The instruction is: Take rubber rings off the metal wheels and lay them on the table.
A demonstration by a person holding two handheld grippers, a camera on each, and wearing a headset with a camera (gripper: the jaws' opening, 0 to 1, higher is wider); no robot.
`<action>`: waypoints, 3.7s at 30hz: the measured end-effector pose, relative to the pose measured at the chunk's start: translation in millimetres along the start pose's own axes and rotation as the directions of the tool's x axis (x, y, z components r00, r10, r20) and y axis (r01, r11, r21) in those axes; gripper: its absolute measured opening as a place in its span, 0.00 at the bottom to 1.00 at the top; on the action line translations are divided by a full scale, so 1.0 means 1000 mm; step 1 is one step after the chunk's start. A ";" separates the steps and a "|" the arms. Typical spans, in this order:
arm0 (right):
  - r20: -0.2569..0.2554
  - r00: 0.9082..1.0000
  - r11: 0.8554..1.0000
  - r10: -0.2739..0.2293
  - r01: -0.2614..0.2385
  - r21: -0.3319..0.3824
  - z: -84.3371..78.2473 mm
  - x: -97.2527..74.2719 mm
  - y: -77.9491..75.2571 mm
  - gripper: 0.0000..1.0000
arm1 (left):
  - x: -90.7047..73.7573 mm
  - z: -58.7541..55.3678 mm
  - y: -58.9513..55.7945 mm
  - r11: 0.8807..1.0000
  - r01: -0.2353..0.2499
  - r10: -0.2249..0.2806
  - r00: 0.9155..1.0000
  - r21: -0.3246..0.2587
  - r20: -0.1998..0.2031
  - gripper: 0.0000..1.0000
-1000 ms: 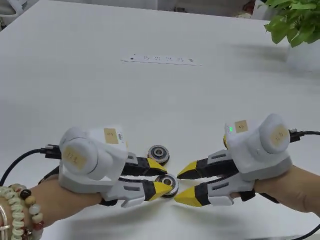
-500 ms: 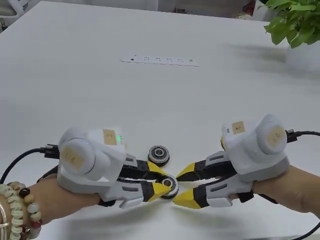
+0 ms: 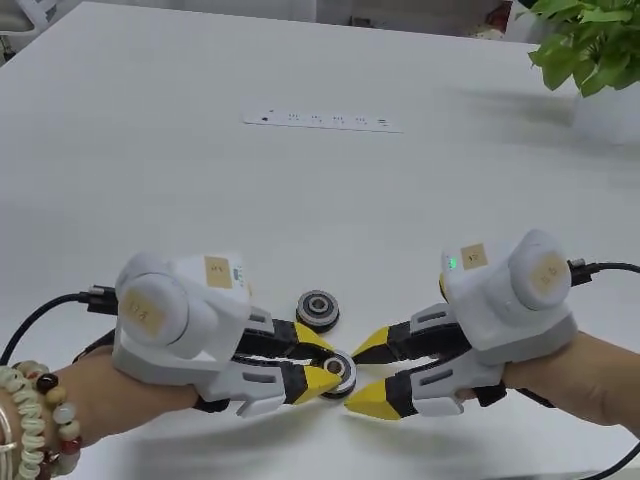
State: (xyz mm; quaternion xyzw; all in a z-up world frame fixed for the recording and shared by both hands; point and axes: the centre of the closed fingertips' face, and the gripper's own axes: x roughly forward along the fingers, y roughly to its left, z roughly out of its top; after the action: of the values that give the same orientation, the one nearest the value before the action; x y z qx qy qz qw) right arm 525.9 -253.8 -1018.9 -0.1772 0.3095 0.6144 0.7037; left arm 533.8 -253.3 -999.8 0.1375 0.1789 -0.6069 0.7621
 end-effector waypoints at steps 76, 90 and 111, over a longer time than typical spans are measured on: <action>-0.033 0.999 0.999 -0.030 0.029 -0.022 -0.002 0.001 -0.002 0.10 | -0.002 -0.003 0.001 0.999 0.002 -0.002 1.000 0.052 -0.015 0.13; 0.002 0.999 0.999 -0.039 0.039 -0.031 0.008 0.010 -0.002 0.24 | -0.002 -0.003 0.002 0.999 0.001 0.000 1.000 0.054 -0.015 0.13; -0.007 1.000 1.000 -0.016 0.016 0.014 0.000 0.001 -0.003 0.10 | -0.003 -0.003 0.003 0.999 -0.003 0.003 1.000 0.051 -0.015 0.13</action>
State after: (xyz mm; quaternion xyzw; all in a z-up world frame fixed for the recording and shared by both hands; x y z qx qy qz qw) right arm 529.0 -253.5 -1019.8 -0.1770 0.3148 0.6060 0.7087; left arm 536.1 -248.4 -1001.7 0.1618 0.1690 -0.6090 0.7579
